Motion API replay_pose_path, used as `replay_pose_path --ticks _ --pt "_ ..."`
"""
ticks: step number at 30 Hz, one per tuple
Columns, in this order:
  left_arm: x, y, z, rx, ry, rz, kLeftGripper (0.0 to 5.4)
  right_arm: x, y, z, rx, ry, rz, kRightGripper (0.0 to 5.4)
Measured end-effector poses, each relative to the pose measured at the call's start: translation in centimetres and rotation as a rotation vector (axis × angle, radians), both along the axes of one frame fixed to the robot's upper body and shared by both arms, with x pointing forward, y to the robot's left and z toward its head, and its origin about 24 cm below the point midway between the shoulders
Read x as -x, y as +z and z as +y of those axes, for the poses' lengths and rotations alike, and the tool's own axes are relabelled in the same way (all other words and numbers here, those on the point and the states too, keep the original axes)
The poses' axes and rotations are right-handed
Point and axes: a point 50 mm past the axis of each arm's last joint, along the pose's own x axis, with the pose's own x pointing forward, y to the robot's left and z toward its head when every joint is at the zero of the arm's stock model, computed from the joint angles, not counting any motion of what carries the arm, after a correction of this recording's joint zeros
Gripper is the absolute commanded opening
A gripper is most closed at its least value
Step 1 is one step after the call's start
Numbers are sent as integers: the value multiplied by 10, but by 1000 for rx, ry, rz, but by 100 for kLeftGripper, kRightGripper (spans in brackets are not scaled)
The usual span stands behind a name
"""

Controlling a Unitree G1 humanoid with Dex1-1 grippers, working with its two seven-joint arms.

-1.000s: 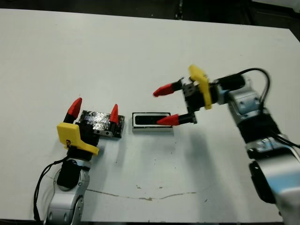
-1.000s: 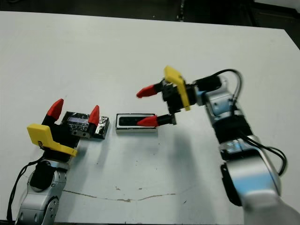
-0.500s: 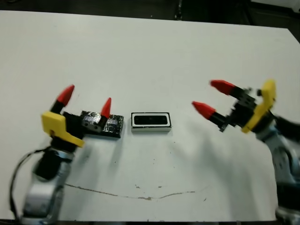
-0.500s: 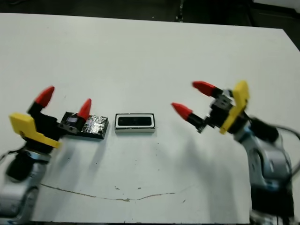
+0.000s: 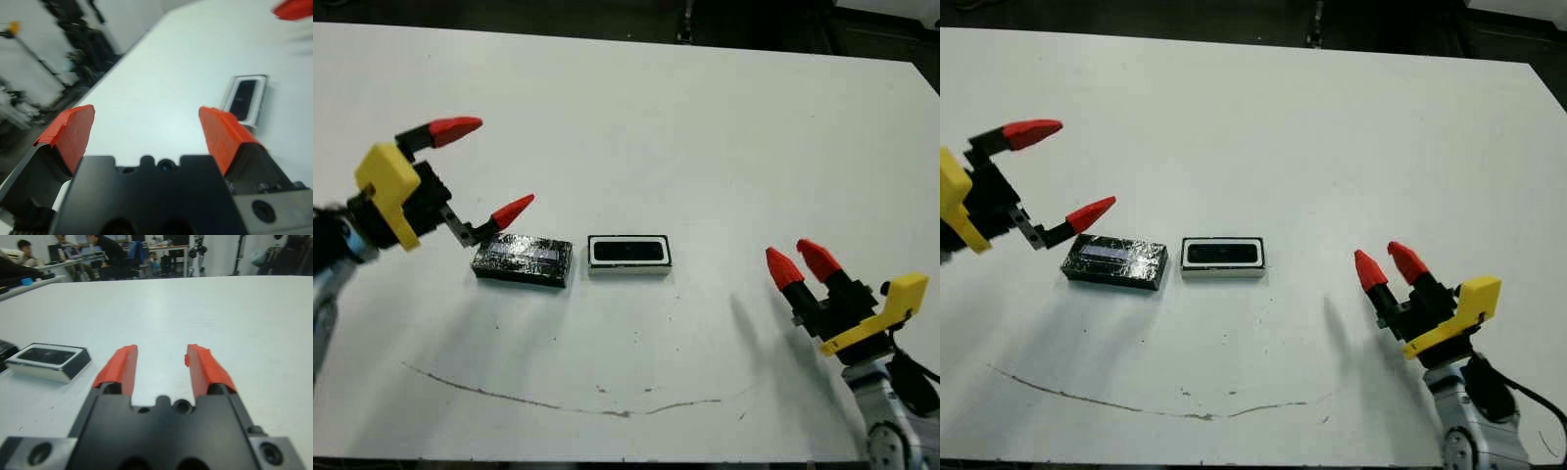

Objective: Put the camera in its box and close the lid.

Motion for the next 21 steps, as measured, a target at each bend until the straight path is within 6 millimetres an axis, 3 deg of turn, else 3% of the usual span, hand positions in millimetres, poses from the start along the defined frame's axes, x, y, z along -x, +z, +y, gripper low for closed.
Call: replay_pose_path --ticks 6,13,21 --pt "-16 3 1 -82 -186 180 540 -2 -3 5 -9 -35 14 109" --pt "-25 -8 4 -105 -345 286 540 -2 -4 11 -28 -43 18 1" --pt "-25 -21 -3 -100 -474 337 540 -3 -5 13 -31 -56 21 1"
